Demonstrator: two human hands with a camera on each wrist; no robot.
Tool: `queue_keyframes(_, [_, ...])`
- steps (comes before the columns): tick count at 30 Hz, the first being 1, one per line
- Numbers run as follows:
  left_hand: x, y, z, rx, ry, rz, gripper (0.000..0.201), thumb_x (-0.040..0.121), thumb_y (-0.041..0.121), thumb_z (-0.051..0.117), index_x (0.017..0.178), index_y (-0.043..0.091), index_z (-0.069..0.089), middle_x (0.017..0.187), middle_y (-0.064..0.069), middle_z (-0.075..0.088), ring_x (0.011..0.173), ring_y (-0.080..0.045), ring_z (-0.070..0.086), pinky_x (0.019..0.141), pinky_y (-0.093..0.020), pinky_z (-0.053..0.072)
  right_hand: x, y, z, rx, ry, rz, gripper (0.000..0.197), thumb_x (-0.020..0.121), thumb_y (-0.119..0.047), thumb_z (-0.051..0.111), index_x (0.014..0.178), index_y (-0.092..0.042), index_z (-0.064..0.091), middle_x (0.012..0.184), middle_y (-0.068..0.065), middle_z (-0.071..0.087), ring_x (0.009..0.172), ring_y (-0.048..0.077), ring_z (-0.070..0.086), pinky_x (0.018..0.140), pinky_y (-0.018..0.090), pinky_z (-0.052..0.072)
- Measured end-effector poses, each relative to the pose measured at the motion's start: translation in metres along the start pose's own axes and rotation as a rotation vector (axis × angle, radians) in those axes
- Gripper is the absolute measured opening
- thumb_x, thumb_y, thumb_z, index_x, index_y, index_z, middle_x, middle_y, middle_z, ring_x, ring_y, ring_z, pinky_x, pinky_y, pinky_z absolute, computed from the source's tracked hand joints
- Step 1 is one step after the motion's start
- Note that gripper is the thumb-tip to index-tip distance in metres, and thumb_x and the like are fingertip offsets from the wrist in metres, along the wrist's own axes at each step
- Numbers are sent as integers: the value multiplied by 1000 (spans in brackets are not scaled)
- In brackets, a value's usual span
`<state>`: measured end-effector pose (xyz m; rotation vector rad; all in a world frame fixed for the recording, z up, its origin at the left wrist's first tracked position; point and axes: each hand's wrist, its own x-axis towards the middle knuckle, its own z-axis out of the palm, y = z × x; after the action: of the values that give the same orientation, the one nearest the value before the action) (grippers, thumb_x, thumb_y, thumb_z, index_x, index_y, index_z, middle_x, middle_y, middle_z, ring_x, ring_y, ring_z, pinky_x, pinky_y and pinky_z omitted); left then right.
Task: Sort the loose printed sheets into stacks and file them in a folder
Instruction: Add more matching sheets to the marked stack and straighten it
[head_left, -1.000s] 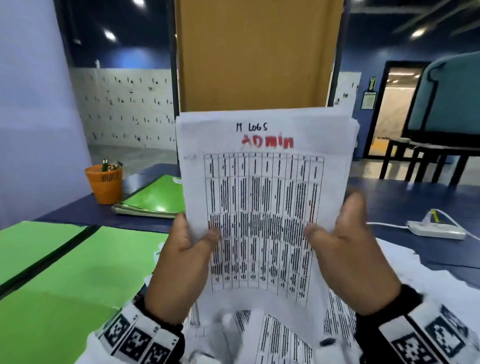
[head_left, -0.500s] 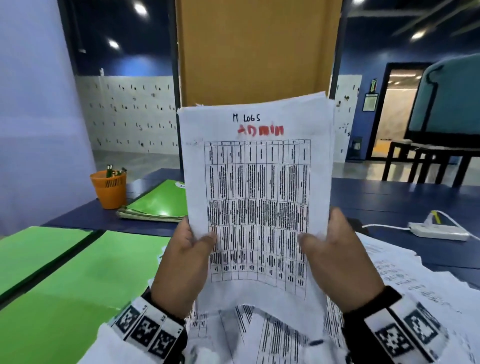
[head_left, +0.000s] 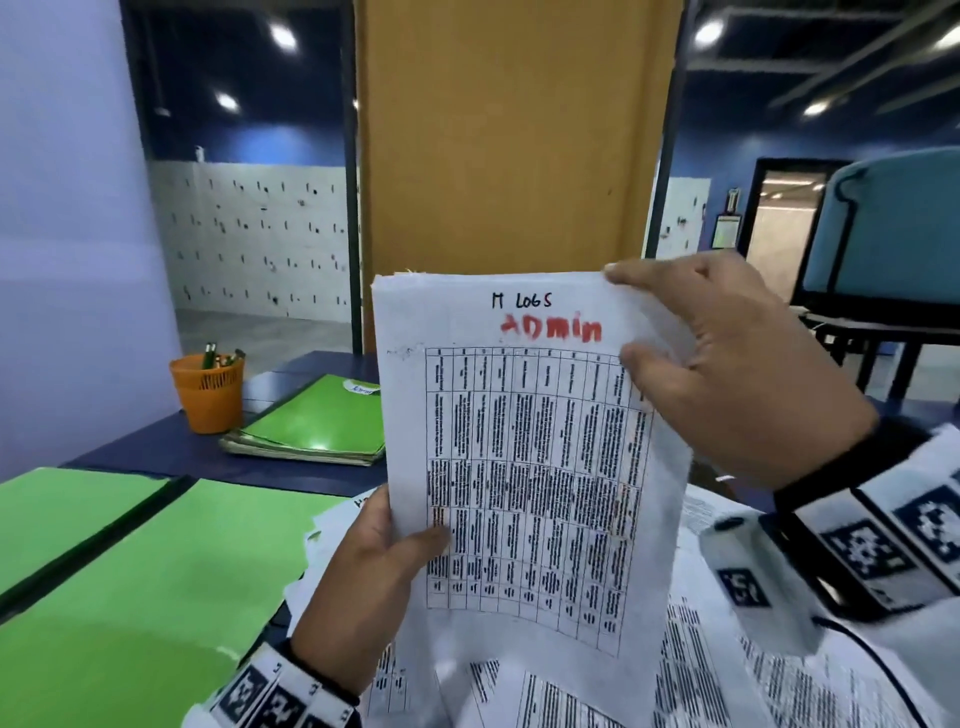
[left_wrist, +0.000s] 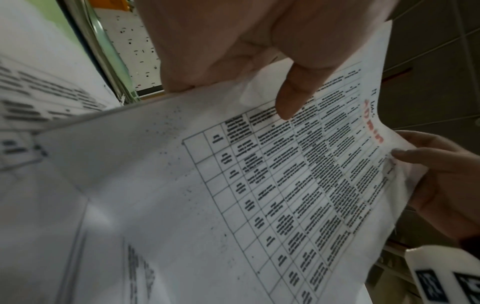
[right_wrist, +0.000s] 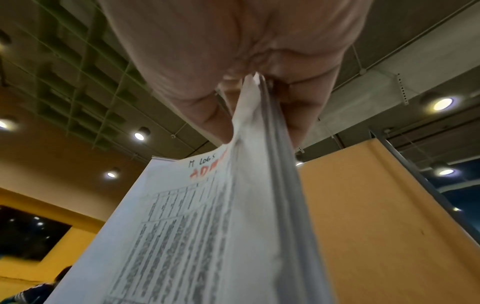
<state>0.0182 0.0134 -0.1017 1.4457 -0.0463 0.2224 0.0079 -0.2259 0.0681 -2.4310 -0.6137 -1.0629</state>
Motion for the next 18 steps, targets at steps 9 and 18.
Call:
queue_keyframes(9, [1,-1,-1,-71,-78,-5,69,61,26,79,126,20,59,116,-5,77,108,-26,73,106,-57,49,-2,2,7,55,77,104,61,87,-22,65,137,-42,36,119,-1,42,85,7,49,84,29,38])
queue_keyframes(18, [7,-11,-5,-30,-75,-3,47,84,9,66,130,18,59,119,-2,76,115,-25,70,110,-53,45,-22,17,13,592,76,388,74,88,4,57,141,-36,25,105,6,66,87,19,69,76,40,56])
